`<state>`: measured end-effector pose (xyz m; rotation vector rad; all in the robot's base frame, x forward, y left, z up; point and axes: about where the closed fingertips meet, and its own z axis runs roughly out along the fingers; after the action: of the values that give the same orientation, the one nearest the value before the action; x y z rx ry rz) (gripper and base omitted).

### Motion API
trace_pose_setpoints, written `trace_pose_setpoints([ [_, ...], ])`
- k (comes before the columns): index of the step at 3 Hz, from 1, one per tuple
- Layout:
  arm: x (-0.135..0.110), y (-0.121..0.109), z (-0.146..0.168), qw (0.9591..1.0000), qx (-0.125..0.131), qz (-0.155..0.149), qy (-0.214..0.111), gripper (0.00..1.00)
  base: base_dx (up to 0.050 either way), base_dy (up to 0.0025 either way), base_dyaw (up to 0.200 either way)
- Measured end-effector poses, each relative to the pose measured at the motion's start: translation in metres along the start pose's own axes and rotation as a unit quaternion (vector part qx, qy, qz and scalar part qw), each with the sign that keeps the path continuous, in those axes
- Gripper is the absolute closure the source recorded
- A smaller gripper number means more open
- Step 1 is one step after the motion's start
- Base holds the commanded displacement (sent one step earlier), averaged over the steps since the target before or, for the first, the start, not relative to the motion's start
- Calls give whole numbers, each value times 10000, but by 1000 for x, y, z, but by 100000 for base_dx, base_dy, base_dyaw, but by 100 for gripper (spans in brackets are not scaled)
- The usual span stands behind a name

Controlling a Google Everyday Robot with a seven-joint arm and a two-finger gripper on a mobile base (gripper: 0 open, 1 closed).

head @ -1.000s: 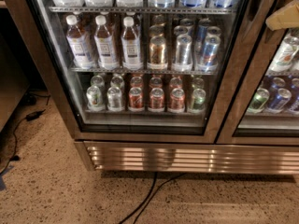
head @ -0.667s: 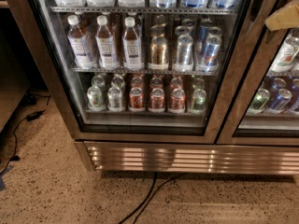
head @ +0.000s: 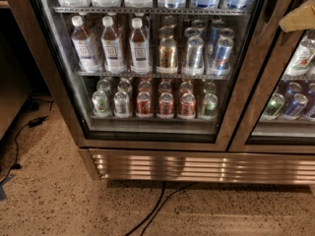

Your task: Open left fridge door

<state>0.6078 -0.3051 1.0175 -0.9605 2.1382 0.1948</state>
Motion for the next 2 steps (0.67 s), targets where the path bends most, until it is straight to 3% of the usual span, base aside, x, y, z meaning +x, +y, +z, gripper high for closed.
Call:
trace_pose_setpoints([
  [1,-6,-6,4,9998,162,-79,51,13,0,0,0],
  [2,-3,-2,3,9998,162,-79,51,13,0,0,0],
])
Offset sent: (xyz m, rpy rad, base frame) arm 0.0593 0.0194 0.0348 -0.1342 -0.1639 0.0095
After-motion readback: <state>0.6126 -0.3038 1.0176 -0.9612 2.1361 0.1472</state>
